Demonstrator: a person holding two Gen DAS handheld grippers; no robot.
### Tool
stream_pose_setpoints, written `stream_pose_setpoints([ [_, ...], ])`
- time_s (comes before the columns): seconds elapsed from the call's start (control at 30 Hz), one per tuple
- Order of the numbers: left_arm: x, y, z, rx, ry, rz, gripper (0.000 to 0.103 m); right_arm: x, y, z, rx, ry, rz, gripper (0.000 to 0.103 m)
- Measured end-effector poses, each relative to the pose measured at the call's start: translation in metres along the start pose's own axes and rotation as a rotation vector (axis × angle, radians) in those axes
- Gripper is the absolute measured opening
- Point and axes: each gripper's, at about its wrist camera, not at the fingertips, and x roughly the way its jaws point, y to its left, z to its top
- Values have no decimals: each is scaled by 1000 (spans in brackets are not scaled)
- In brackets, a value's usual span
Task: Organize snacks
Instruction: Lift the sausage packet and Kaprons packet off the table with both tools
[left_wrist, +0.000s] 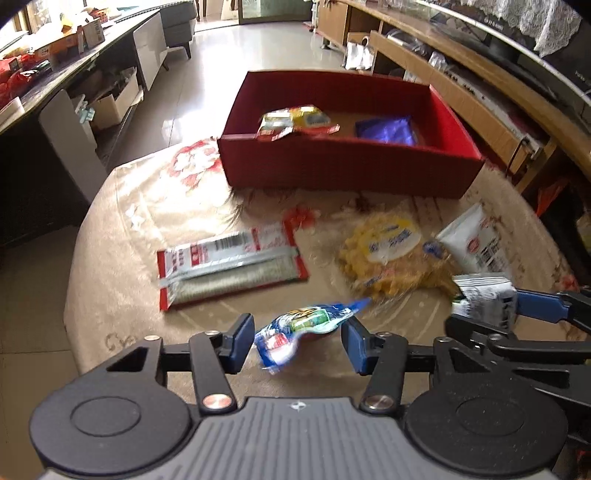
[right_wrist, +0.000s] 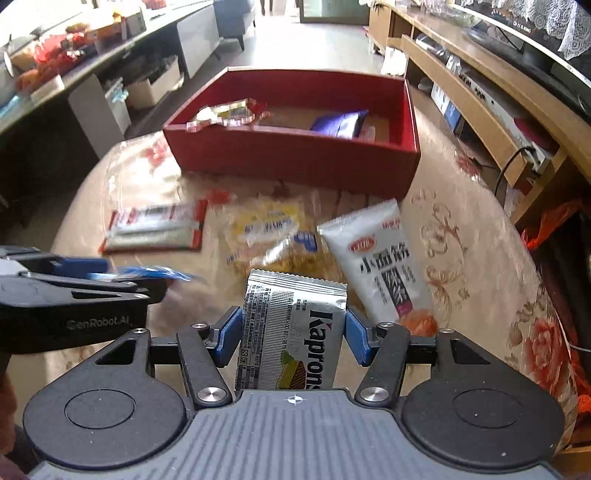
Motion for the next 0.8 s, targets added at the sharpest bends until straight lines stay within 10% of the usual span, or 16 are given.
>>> stream_pose_setpoints([
  [0.57,56,14,0,-115,180,-26,70,2,-8,5,7,6,5,65],
  [0.8,47,34,-8,-265,246,-147,72,-1,-15,2,12,10,18,66],
])
